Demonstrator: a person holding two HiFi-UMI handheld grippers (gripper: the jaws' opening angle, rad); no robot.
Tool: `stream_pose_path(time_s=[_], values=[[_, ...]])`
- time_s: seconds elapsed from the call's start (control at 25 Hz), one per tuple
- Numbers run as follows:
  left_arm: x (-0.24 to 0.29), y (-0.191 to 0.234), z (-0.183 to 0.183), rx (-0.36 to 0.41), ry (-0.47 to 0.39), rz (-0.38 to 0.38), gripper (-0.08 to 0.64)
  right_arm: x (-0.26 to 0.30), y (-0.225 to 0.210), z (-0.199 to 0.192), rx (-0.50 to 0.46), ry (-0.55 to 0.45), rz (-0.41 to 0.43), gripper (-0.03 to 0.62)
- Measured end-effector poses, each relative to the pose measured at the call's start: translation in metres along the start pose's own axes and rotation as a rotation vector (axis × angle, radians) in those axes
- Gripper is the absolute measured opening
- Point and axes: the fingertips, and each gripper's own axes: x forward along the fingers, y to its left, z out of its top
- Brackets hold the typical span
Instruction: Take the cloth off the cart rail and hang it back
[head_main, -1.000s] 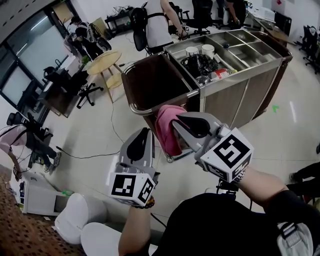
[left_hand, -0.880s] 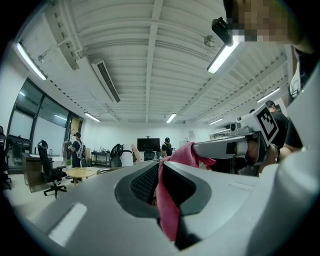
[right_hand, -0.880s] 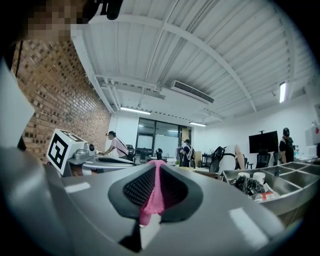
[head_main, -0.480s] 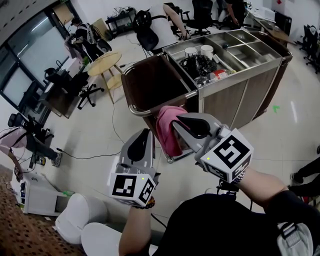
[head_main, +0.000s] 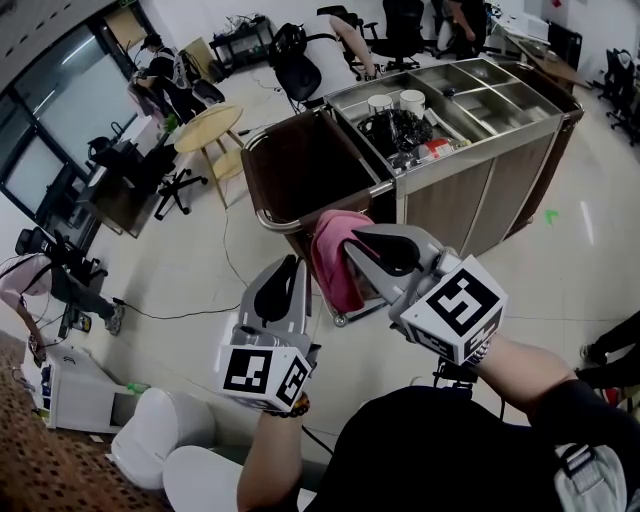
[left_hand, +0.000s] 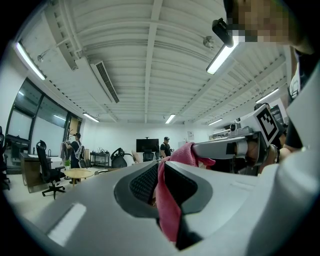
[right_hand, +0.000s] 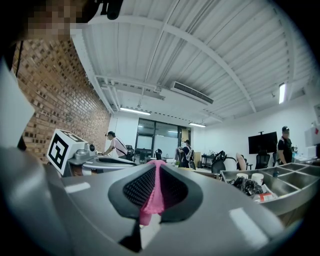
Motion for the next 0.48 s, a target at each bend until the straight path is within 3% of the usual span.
stream_pose_path(time_s=[0.48], values=[[0.0015,0.0027,-0.0018,-0.009,-0.002,-0.002,0.032,0.0023,-0.0008,-0.0002,-0.006,0.001,-0.006,0.021]])
